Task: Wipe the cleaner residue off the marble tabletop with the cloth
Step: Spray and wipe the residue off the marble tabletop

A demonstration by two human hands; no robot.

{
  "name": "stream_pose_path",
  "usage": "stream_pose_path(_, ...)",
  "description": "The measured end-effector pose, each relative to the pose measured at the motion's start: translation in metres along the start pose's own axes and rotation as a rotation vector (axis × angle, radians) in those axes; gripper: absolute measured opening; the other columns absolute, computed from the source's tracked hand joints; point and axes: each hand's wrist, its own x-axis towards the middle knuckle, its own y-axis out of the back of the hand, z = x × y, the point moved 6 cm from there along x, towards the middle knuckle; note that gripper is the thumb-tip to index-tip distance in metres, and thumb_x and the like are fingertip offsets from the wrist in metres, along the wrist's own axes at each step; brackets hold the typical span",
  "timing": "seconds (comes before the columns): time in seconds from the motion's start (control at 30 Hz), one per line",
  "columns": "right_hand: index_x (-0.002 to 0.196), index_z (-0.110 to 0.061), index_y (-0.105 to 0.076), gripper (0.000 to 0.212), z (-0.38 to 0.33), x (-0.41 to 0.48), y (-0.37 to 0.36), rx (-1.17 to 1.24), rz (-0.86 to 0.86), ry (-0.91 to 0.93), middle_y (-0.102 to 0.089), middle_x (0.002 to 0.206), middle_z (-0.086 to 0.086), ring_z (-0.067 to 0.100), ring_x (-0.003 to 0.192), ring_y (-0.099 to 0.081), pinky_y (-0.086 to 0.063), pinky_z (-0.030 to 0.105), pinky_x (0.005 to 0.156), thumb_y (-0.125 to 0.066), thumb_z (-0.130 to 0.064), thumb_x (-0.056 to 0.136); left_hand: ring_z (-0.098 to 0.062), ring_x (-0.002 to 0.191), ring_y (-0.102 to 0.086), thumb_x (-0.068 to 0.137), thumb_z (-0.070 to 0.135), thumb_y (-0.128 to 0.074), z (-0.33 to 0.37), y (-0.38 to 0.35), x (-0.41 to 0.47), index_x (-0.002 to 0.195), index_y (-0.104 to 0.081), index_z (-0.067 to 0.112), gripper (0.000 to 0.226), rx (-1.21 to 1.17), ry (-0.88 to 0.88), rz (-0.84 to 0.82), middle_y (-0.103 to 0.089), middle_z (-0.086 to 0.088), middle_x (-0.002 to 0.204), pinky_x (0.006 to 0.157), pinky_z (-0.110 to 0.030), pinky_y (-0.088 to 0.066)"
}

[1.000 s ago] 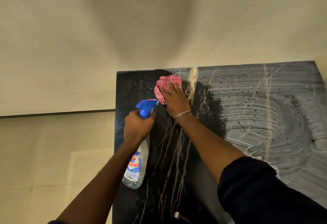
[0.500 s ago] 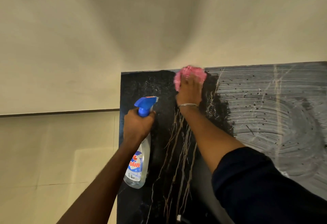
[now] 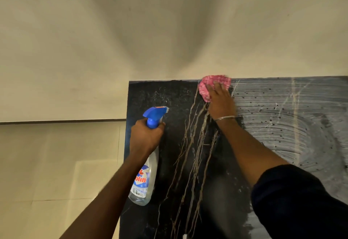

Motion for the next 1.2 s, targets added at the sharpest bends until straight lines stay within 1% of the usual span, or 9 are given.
stream_pose_path(0.27, 0.152, -0.019, -0.022, 0.077, 0.038, -0.003, 0.007, 0.083, 0.087, -0.444, -0.018, 0.158, 0.017, 0.038, 0.146, -0.014, -0.018, 0.052, 0.118, -0.062, -0.013, 0.086, -0.015, 0.061, -0.059, 0.085, 0.025, -0.07, 0.016, -0.019, -0.011, 0.08, -0.058, 0.018, 0.014, -0.039, -0.016, 0.016, -0.059, 0.0, 0.065, 0.063, -0.028, -0.049)
stream_pose_path(0.33, 0.152, -0.021, -0.021, 0.08, 0.015, -0.001, 0.002, 0.094, 0.096, -0.363, -0.017, 0.158, 0.018, 0.039, 0.146, -0.012, -0.015, 0.053, 0.119, -0.065, -0.014, 0.085, -0.017, 0.061, -0.06, 0.084, 0.025, -0.071, 0.019, -0.024, -0.018, 0.075, -0.057, 0.021, 0.017, -0.045, -0.012, 0.041, -0.061, -0.002, 0.065, 0.063, -0.029, -0.05)
stream_pose_path(0.43, 0.152, -0.022, -0.023, 0.083, -0.017, 0.0, -0.01, 0.073, 0.035, -0.028, -0.017, 0.159, 0.015, 0.037, 0.147, -0.009, -0.014, 0.05, 0.12, -0.064, -0.006, 0.082, -0.013, 0.057, -0.056, 0.084, 0.023, -0.071, 0.025, -0.033, -0.032, 0.072, -0.055, 0.021, 0.02, -0.038, 0.004, 0.075, -0.059, -0.001, 0.063, 0.059, -0.025, -0.047)
stream_pose_path(0.53, 0.151, -0.021, -0.025, 0.078, -0.006, 0.001, -0.009, 0.045, -0.025, 0.226, -0.02, 0.159, 0.012, 0.035, 0.147, -0.011, -0.011, 0.046, 0.12, -0.063, -0.009, 0.084, -0.011, 0.055, -0.054, 0.084, 0.022, -0.07, 0.035, -0.044, -0.047, 0.07, -0.056, 0.019, 0.021, -0.022, 0.026, 0.099, -0.058, -0.001, 0.062, 0.056, -0.024, -0.046)
stream_pose_path(0.6, 0.151, -0.023, -0.026, 0.075, 0.02, 0.0, -0.005, 0.042, -0.036, 0.258, -0.021, 0.159, 0.01, 0.034, 0.147, -0.012, -0.014, 0.046, 0.119, -0.062, -0.011, 0.086, -0.011, 0.053, -0.054, 0.084, 0.022, -0.07, 0.041, -0.052, -0.056, 0.071, -0.057, 0.017, 0.019, -0.007, 0.039, 0.104, -0.059, -0.002, 0.062, 0.054, -0.023, -0.044)
stream_pose_path(0.8, 0.148, -0.017, -0.034, 0.081, 0.126, -0.009, 0.021, 0.074, 0.039, -0.07, -0.029, 0.155, 0.016, 0.039, 0.142, -0.024, -0.028, 0.051, 0.113, -0.069, 0.0, 0.076, -0.013, 0.056, -0.057, 0.084, 0.021, -0.069, 0.061, -0.081, -0.078, 0.075, -0.061, 0.012, 0.016, -0.029, 0.03, 0.098, -0.062, -0.007, 0.065, 0.057, -0.025, -0.048)
stream_pose_path(1.0, 0.15, -0.019, -0.024, 0.075, 0.115, -0.015, 0.022, 0.117, 0.059, -0.439, -0.02, 0.157, 0.018, 0.043, 0.143, -0.017, -0.025, 0.059, 0.112, -0.061, -0.01, 0.086, -0.014, 0.055, -0.056, 0.082, 0.021, -0.07, 0.074, -0.1, -0.093, 0.074, -0.061, 0.008, 0.018, -0.051, 0.019, 0.129, -0.061, -0.01, 0.063, 0.056, -0.029, -0.048)
stream_pose_path(1.1, 0.149, -0.022, -0.025, 0.074, 0.073, -0.015, 0.011, 0.095, 0.03, -0.174, -0.02, 0.157, 0.018, 0.043, 0.144, -0.015, -0.023, 0.059, 0.114, -0.06, -0.008, 0.085, -0.01, 0.053, -0.055, 0.084, 0.022, -0.069, 0.074, -0.104, -0.098, 0.073, -0.059, 0.015, 0.016, -0.049, 0.011, 0.108, -0.059, -0.002, 0.062, 0.054, -0.023, -0.046)
stream_pose_path(1.2, 0.15, -0.019, -0.027, 0.074, 0.032, -0.033, -0.003, 0.113, 0.006, 0.092, -0.021, 0.157, 0.016, 0.04, 0.145, -0.012, -0.017, 0.054, 0.118, -0.057, -0.006, 0.084, -0.013, 0.055, -0.058, 0.084, 0.022, -0.069, 0.072, -0.106, -0.099, 0.074, -0.06, 0.014, 0.016, -0.049, 0.007, 0.099, -0.061, -0.005, 0.063, 0.057, -0.03, -0.051)
